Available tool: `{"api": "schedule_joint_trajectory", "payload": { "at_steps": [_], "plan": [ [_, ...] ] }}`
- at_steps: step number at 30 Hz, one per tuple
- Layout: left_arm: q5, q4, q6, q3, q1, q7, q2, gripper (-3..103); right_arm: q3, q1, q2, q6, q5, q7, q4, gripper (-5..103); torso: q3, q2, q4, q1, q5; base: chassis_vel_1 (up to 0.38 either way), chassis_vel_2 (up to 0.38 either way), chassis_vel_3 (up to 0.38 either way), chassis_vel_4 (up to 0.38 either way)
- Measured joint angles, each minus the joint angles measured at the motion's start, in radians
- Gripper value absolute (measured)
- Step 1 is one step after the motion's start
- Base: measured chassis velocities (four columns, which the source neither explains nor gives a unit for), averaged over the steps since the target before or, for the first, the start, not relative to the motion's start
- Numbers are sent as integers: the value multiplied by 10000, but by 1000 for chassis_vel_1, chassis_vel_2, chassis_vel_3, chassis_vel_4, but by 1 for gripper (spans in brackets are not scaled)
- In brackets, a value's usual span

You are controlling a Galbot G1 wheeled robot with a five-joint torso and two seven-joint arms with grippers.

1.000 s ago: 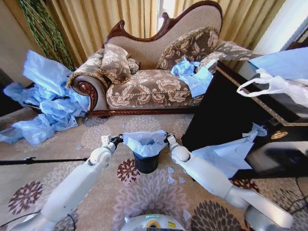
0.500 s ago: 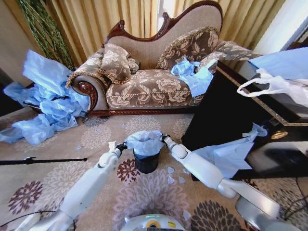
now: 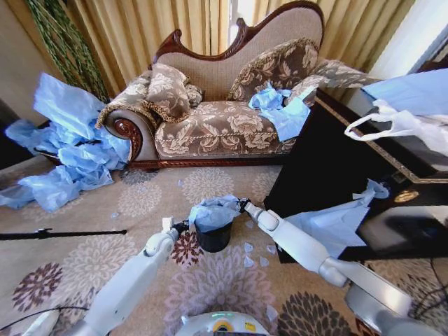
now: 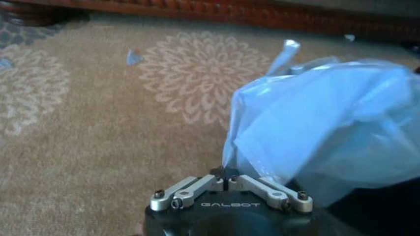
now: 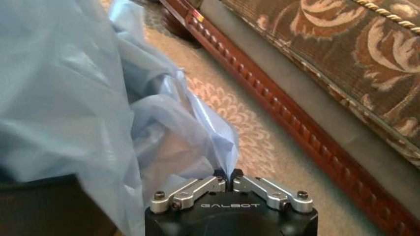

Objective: Place a garbage bag over the trash bin.

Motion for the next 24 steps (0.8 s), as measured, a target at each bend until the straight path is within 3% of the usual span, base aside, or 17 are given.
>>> {"api": "schedule_joint_trajectory", "payload": {
  "at_steps": [14, 16, 24],
  "plan": [
    [160, -507, 198, 121, 235, 261, 203, 0, 176, -1026, -1139, -734, 676, 138, 1436, 0, 0, 0, 1, 0, 1, 0, 0, 0, 0],
    [232, -508, 208, 184, 311, 346, 203, 0, 318, -1303, -1295, -780, 723, 170, 1576, 0, -1, 0, -8, 0, -5, 0, 0, 0, 0],
    [686, -369, 210, 252, 771, 690, 94, 0, 776, -1988, -1212, -816, 721, 232, 1604, 0, -1, 0, 0, 0, -1, 0, 0, 0, 0]
  ]
}}
